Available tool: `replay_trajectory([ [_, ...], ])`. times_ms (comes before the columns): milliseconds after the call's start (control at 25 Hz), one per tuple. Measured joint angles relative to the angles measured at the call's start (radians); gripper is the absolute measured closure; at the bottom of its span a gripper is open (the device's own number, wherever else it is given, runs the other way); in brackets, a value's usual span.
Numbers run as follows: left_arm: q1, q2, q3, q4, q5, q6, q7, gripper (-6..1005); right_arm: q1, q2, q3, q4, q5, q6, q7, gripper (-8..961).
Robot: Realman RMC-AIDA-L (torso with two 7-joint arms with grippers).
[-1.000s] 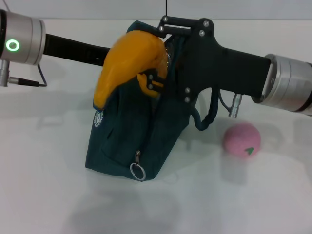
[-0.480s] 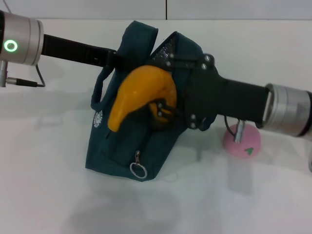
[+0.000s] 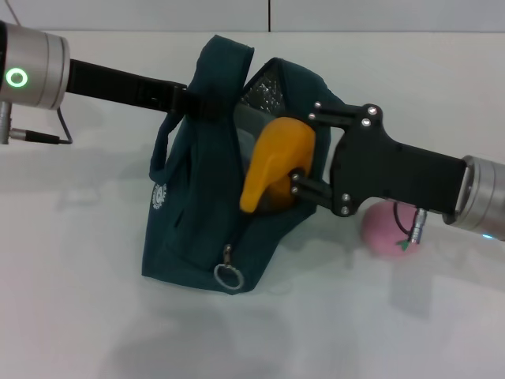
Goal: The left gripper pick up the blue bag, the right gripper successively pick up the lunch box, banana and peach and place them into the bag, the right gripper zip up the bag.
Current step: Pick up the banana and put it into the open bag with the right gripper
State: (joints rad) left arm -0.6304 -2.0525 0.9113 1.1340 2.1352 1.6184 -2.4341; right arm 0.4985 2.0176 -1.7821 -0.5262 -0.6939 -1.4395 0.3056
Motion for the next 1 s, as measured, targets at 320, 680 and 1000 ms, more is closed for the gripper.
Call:
replay_trajectory([
  [320, -0.002, -0.005, 0.001, 0.000, 0.000, 0.001, 0.000, 950, 0.006, 0.010, 0.027, 0.078, 0.008, 0.004, 0.094, 501],
  [680, -0.001, -0.003, 0.001, -0.003, 0.000, 0.003, -0.002, 950, 0.021, -0.002, 0.025, 0.074, 0.001, 0.006, 0.401, 509],
  [1000, 0.000, -0.001, -0.001, -0.004, 0.000, 0.003, -0.003, 949, 0.029, -0.009, 0.033, 0.076, -0.091, 0.009, 0.544, 512],
])
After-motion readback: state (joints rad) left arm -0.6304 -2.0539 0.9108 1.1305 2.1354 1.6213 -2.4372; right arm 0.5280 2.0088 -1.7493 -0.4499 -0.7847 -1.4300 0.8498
